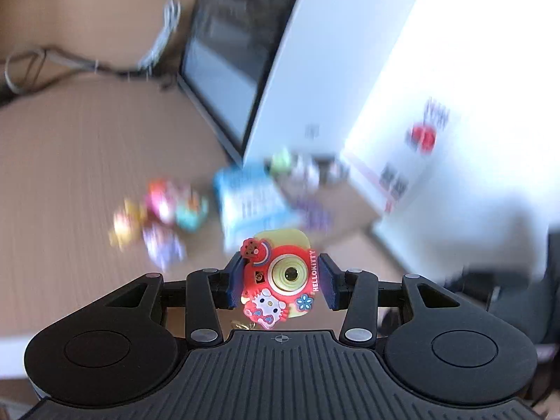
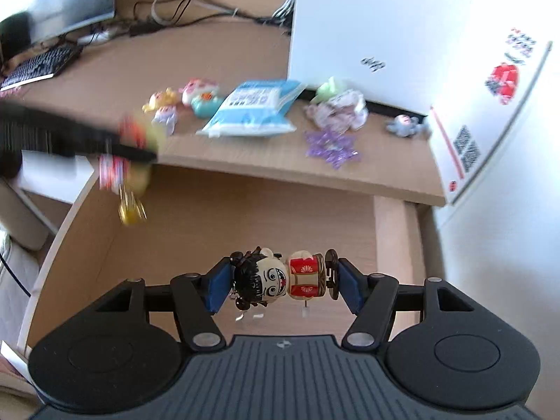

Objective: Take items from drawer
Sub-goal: 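Place the Hello Kitty keychain on the desktop with the left tool while the right tool places the doll keychain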

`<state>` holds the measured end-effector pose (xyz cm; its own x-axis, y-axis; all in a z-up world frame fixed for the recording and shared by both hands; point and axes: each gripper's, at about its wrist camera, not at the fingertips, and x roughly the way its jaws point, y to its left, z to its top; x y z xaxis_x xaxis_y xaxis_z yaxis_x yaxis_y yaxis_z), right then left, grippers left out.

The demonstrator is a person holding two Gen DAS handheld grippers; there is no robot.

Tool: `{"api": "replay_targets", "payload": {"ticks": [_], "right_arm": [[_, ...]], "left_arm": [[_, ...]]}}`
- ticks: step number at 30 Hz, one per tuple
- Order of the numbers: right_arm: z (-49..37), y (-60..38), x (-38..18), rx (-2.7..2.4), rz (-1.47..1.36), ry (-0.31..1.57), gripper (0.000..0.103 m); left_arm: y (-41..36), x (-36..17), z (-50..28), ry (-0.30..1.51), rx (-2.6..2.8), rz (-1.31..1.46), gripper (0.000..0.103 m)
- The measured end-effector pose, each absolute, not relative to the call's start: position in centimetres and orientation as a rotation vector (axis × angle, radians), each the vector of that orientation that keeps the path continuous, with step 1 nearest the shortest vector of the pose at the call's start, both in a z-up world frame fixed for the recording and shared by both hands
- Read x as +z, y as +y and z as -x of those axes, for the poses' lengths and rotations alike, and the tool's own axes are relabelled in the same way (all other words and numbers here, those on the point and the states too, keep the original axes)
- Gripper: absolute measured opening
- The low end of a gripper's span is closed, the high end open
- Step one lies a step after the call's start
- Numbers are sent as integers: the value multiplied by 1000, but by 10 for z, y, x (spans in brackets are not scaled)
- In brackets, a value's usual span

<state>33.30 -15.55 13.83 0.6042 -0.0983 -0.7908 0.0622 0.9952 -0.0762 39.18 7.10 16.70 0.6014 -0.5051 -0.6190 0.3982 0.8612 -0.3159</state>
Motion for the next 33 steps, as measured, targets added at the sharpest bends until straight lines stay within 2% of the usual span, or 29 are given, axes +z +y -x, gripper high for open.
{"api": "replay_targets", "payload": {"ticks": [5,9,17,24,33], "right_arm": [[-325,-165,142,-127,13,894,63],[-324,-169,135,-138,1,902,63],[-321,-181,122,-127,-26,904,63],[-324,-208,104,-180,-74,949,63],[-335,-221,98,-165,-87,971,63]], "left_arm": [[59,202,-425,702,-582,158,48],[19,214,-450,702,-668,131,48],[-77,165,-521,723,-621,15,48],[-110,101,-553,780,-475,-174,49],[-73,122,-539,711,-501,30,47]]}}
